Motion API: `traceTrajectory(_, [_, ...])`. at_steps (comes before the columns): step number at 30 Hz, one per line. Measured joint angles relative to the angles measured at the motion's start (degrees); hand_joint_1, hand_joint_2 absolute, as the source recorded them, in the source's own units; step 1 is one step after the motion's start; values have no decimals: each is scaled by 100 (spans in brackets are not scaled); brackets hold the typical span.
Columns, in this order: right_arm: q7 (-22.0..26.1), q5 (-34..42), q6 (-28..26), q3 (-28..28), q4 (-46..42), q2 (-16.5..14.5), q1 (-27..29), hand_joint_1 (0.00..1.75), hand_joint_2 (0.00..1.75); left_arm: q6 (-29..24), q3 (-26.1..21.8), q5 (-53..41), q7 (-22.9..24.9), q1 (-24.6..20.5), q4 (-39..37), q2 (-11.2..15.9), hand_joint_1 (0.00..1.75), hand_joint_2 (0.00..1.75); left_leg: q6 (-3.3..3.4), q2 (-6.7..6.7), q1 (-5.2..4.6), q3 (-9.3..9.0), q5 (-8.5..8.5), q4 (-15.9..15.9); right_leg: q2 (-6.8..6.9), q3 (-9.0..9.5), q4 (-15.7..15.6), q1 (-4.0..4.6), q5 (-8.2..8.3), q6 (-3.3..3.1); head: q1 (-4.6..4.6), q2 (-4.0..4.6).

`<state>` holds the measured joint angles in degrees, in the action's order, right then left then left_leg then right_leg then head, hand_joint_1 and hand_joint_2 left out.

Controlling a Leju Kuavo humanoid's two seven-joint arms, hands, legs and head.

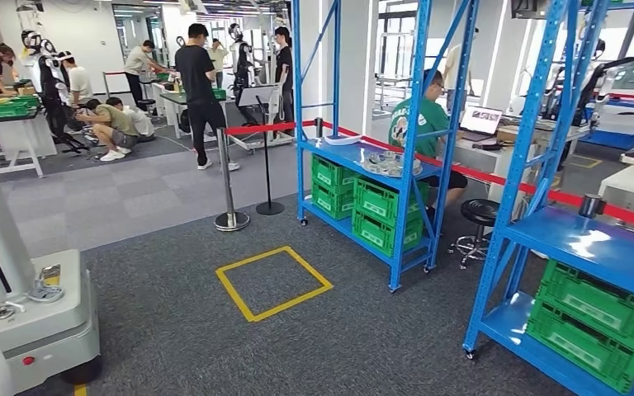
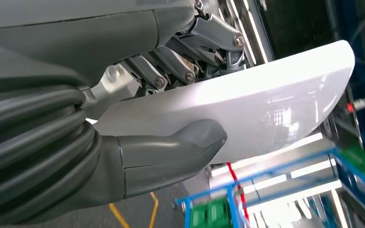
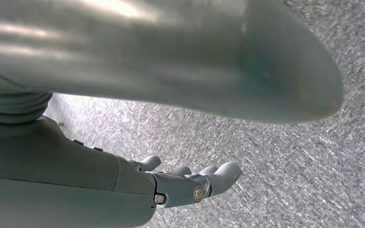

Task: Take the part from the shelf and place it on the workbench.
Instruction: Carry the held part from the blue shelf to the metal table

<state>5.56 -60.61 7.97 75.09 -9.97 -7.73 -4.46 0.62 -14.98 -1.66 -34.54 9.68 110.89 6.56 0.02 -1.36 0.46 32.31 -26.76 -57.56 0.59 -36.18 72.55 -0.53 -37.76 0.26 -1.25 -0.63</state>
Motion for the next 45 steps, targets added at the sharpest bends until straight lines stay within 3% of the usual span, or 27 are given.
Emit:
traceTrajectory(1, [-7,-3,-5,-8,0,-4,9,0,0,-34,-58,25,-11,7,8,1,175,175,1,-56,-2,8,0,-8,-23,-117,220,1,-60,-1,0,0])
traceTrajectory(2, [-19,-7,-8,-22,0,-6,18,0,0,-110,-148,44,-32,2,15,2,175,175,-3,-135,-2,16,-3,-25,-31,-148,239,-2,8,-4,1,0])
traceTrajectory(3, [-31,-10,-8,-36,0,-7,22,0,0,-200,-237,62,-57,-14,19,2,175,175,-11,-214,0,22,-8,-45,-43,-87,66,-9,166,-9,2,0])
traceTrajectory(5, [-45,-4,-15,-60,0,-20,20,0,0,-475,-458,154,-141,-99,19,2,175,175,-66,-401,4,62,-39,-124,-265,222,-691,-40,587,-18,1,0])
traceTrajectory(6, [-49,12,-25,-65,0,-34,16,0,0,-597,-557,227,-186,-160,17,2,175,175,-106,-481,4,91,-52,-162,-373,340,-981,-50,704,-27,-2,0])
traceTrajectory(7, [-60,38,-46,-69,1,-52,11,0,0,-724,-678,317,-240,-219,15,4,175,175,-152,-551,11,132,-60,-188,-456,415,-1167,-48,754,-45,-4,0])
traceTrajectory(9, [-123,92,-94,-68,1,-89,0,0,0,-911,-935,477,-334,-272,16,21,175,175,-239,-672,38,186,-41,-178,-373,421,-1189,-24,741,-117,-8,0])
traceTrajectory(11, [-252,87,-126,-67,2,-119,0,0,0,-1069,-1171,587,-409,-267,19,46,175,175,-289,-528,52,241,-96,-267,-222,442,-1228,-17,768,-212,-10,0])
traceTrajectory(14, [-455,33,-149,-70,2,-134,34,0,0,-1250,-1437,787,-456,-246,22,84,175,175,-332,-15,40,613,-575,-1100,20,447,-1260,4,777,-304,-16,0])
traceTrajectory(16, [-506,16,-157,-71,2,-134,54,0,0,-1294,-1652,981,-458,-161,28,99,175,175,-357,77,48,847,-787,-1643,179,444,-1260,24,765,-320,-16,0])
traceTrajectory(17, [-493,13,-149,-71,2,-134,59,0,0,-1292,-1767,1081,-463,-111,39,100,175,175,-359,94,49,833,-745,-1648,259,446,-1259,31,757,-320,-16,0])
traceTrajectory(19, [-404,4,-109,-72,2,-134,59,0,0,-1227,-2006,1314,-475,-18,109,89,175,175,-344,210,46,506,-446,-1088,409,465,-1259,38,737,-304,-16,0])
traceTrajectory(21, [-292,-17,-55,-84,2,-136,61,0,0,-1041,-2281,1544,-477,61,237,43,175,175,-285,473,16,128,-214,-419,533,510,-1257,60,700,-254,-14,0])
traceTrajectory(23, [-228,-48,-25,-109,2,-137,61,0,0,-866,-2495,1610,-463,107,332,-12,175,175,-202,556,-25,33,-165,-193,656,567,-1272,66,671,-180,-9,0])
traceTrajectory(25, [-210,-64,-10,-135,2,-147,43,0,0,-805,-2603,1558,-456,132,380,-43,175,175,-126,392,-27,43,-132,-149,733,626,-1287,45,645,-103,-4,0])
traceTrajectory(27, [-205,-69,-7,-162,2,-156,31,0,0,-791,-2676,1520,-458,125,413,-62,175,175,-53,243,5,6,-79,-88,448,578,-1090,26,489,-39,0,0])
traceTrajectory(29, [-169,-71,-9,-180,2,-163,43,0,0,-787,-2706,1490,-460,109,427,-87,175,175,-4,102,20,1,-45,-66,53,276,-445,14,138,-10,7,0])
traceTrajectory(31, [-39,-72,1,-185,2,-169,60,0,0,-787,-2712,1446,-456,110,428,-119,175,175,11,-62,12,20,-39,-74,-55,-73,209,13,-86,-1,12,0])
traceTrajectory(32, [58,-72,11,-187,2,-168,65,0,0,-789,-2715,1431,-449,110,428,-134,175,175,11,-147,10,23,-38,-81,-63,-135,280,13,-32,-3,14,0])
traceTrajectory(33, [148,-74,27,-193,2,-167,66,0,0,-791,-2717,1420,-433,110,428,-148,175,175,7,-233,10,22,-39,-91,-76,-84,111,13,138,-14,16,0])
traceTrajectory(34, [228,-78,52,-201,2,-164,63,0,0,-791,-2718,1415,-410,110,427,-158,175,175,0,-315,13,21,-41,-103,-124,66,-257,12,376,-33,19,0])
traceTrajectory(36, [298,-94,93,-216,2,-144,51,0,0,-786,-2716,1401,-362,100,417,-171,175,175,-42,-453,17,30,-47,-129,-332,383,-1020,21,724,-73,22,0])
traceTrajectory(38, [307,-109,108,-226,2,-127,28,0,0,-780,-2706,1368,-332,86,395,-173,175,175,-115,-566,23,67,-36,-124,-423,492,-1310,49,801,-109,20,0])
traceTrajectory(40, [305,-113,110,-237,2,-128,-5,0,0,-779,-2696,1339,-318,83,375,-173,175,175,-189,-650,34,107,-6,-94,-297,508,-1359,61,835,-171,21,0])
traceTrajectory(42, [302,-97,106,-245,2,-131,-13,0,0,-783,-2685,1314,-313,74,360,-157,175,175,-230,-421,32,189,-100,-230,-155,543,-1441,42,880,-254,18,0])
traceTrajectory(44, [267,-48,87,-246,2,-130,4,0,0,-796,-2642,1305,-259,39,329,-110,175,175,-268,-54,33,444,-426,-778,0,557,-1485,34,900,-305,12,0])
traceTrajectory(45, [224,-20,75,-245,2,-130,14,0,0,-809,-2606,1321,-207,20,300,-71,175,175,-297,35,44,621,-613,-1156,84,556,-1486,38,895,-314,11,0])
